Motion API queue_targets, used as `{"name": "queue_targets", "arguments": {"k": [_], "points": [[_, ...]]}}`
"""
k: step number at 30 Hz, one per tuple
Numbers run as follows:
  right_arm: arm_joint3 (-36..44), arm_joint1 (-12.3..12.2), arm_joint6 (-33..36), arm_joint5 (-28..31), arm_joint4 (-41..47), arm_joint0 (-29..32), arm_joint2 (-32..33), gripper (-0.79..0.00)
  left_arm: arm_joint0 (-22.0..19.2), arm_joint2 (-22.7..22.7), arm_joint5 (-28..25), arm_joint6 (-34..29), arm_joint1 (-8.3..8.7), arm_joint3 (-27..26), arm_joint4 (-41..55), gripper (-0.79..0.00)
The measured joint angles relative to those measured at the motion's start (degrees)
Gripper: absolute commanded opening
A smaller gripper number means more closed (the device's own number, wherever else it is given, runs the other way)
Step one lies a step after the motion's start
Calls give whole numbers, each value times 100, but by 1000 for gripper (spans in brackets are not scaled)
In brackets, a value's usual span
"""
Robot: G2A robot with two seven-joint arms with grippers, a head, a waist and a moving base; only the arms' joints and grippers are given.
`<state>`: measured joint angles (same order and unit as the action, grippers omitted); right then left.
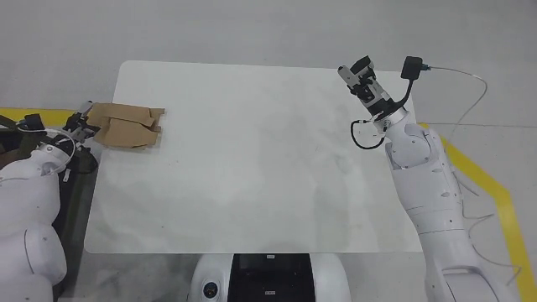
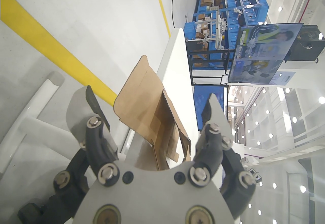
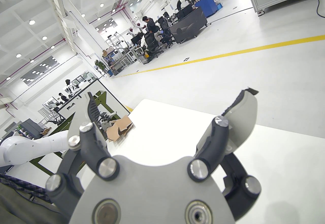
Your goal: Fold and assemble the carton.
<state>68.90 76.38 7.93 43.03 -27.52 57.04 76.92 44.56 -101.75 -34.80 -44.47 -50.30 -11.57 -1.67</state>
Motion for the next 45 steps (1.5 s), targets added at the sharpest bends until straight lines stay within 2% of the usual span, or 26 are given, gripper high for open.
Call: {"name": "queue_targets", "arguments": {"k": [2,9,12,16,18,22,35,41,45], "points": [[0,0,0,0,0,0,0,0,-28,40,32,83,-24,11,-23,-314],[0,0,0,0,0,0,0,0,-98,140,145,225,-75,45,-52,-409],[0,0,0,0,0,0,0,0,-126,101,173,61,-71,49,108,-437],[0,0,0,0,0,0,0,0,-140,5,125,-306,-30,0,380,-511],[0,0,0,0,0,0,0,0,-140,-65,91,-570,-4,-32,573,-573],[0,0,0,0,0,0,0,0,-140,-184,56,-1054,36,-118,931,-785],[0,0,0,0,0,0,0,0,-87,-454,246,-2679,-3,-691,2293,-785],[0,0,0,0,0,0,0,0,199,-412,528,-3023,-131,-1328,2934,-785],[0,0,0,0,0,0,0,0,530,-326,751,-3016,-262,-1965,3435,-785]]}}
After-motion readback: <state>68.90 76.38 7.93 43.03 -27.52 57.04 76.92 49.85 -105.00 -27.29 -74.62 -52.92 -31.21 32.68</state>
